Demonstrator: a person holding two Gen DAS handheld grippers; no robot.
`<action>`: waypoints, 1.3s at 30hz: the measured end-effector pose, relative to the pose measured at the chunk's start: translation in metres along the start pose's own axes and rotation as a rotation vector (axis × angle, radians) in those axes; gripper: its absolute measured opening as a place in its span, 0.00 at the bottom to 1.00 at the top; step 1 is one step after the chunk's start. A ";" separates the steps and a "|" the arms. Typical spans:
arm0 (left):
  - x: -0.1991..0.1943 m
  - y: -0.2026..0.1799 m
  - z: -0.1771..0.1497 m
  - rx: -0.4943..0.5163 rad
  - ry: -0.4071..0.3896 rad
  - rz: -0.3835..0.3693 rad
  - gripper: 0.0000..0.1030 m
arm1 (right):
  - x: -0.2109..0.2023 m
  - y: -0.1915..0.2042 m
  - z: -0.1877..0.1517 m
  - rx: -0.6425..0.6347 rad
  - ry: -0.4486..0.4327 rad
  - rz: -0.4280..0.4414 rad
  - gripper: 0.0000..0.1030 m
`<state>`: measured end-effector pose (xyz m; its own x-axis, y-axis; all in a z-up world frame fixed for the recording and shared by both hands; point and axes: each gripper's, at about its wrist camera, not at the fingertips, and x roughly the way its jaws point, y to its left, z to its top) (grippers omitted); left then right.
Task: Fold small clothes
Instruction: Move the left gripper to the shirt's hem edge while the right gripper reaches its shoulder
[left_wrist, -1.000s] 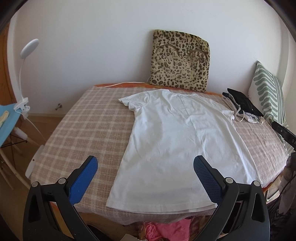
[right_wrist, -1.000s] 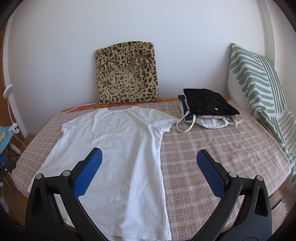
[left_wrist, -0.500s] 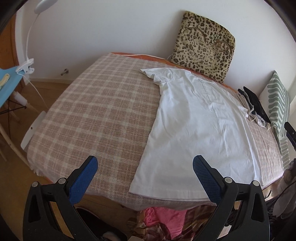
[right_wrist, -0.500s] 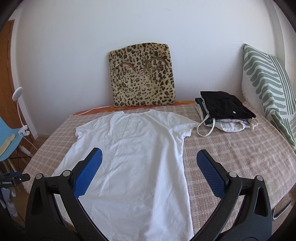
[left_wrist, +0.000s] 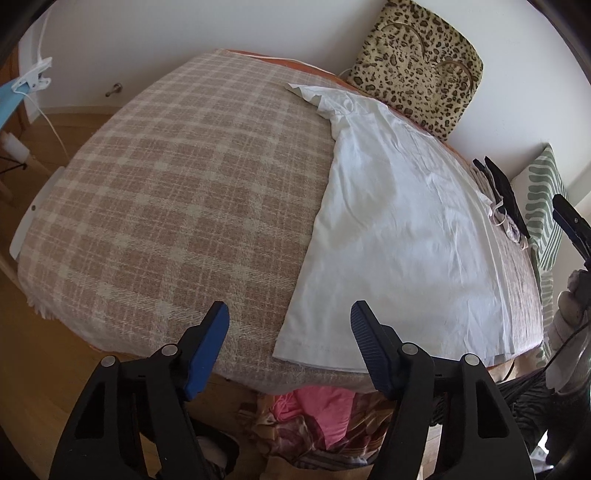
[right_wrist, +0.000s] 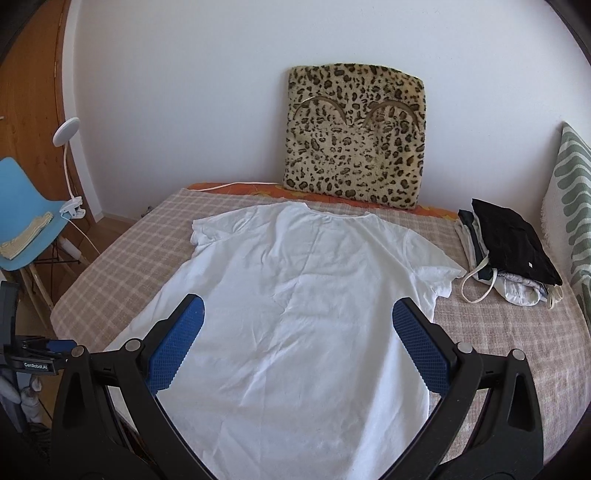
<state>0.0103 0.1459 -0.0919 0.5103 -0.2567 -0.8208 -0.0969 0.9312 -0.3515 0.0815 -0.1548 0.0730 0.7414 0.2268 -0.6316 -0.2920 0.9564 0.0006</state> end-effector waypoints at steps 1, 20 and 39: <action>0.000 0.002 0.001 -0.006 -0.003 -0.007 0.56 | 0.009 0.006 0.009 -0.019 0.017 0.025 1.00; 0.013 0.001 -0.003 0.001 0.015 -0.010 0.46 | 0.180 0.093 0.103 -0.024 0.272 0.223 0.97; 0.030 -0.002 0.002 -0.031 0.018 -0.054 0.37 | 0.330 0.180 0.121 -0.066 0.457 0.228 0.62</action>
<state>0.0276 0.1375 -0.1146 0.5003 -0.3112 -0.8080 -0.0958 0.9076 -0.4089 0.3464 0.1142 -0.0416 0.3188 0.3109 -0.8954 -0.4638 0.8750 0.1387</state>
